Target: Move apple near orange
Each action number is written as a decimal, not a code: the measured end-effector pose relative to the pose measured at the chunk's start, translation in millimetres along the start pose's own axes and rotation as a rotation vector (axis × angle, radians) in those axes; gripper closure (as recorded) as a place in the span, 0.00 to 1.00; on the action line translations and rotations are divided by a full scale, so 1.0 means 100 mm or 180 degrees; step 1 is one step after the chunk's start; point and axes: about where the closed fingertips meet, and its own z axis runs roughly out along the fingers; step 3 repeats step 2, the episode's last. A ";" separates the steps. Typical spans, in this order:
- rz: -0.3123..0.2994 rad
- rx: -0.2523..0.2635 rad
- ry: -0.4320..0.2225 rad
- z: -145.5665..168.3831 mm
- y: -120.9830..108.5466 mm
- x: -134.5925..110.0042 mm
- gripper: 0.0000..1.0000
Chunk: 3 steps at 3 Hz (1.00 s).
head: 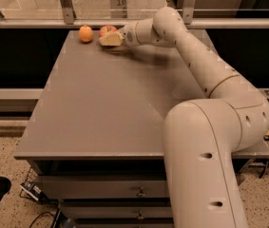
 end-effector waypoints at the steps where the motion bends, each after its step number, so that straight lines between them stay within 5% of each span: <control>1: 0.0002 -0.0012 0.0006 0.03 0.02 0.01 0.00; 3: 0.0003 -0.0013 0.0006 0.03 0.02 0.01 0.00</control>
Offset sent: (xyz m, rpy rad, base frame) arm -0.0001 0.0025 -0.0016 0.0001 0.0021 0.0030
